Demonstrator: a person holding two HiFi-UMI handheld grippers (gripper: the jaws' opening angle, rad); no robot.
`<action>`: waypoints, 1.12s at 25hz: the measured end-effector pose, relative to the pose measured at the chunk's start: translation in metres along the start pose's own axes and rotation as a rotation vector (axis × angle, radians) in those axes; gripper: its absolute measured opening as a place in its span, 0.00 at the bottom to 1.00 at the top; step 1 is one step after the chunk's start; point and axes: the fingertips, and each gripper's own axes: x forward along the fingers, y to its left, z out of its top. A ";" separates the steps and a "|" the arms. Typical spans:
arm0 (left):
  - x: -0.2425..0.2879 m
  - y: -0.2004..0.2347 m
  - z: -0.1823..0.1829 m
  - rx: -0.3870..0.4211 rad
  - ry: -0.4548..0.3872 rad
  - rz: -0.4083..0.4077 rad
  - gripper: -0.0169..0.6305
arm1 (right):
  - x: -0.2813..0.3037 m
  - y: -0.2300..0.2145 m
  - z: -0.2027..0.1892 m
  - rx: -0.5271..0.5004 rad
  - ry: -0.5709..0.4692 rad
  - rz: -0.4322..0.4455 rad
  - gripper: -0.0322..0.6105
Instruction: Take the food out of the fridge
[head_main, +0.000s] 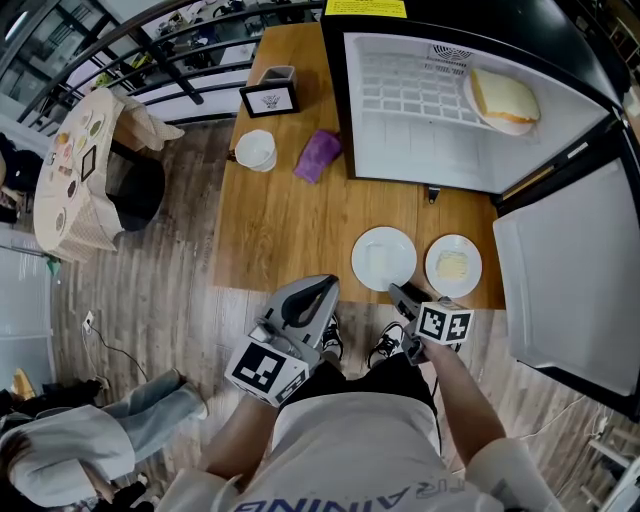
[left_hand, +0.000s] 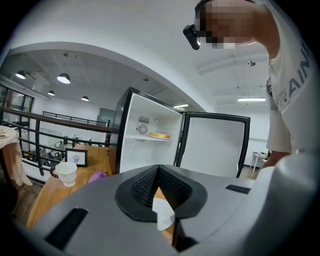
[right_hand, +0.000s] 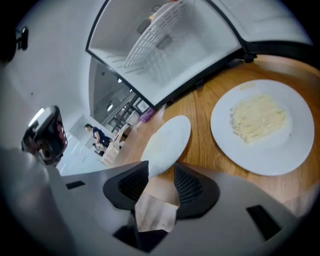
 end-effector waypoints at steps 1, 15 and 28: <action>0.000 0.000 0.000 0.000 -0.001 0.001 0.04 | 0.001 0.001 -0.001 -0.058 0.016 -0.022 0.29; -0.001 0.001 0.001 -0.001 -0.005 -0.003 0.04 | 0.004 -0.006 -0.014 -0.374 0.196 -0.182 0.33; -0.003 0.003 0.007 0.008 -0.019 0.004 0.04 | -0.004 -0.004 -0.007 -0.429 0.206 -0.195 0.33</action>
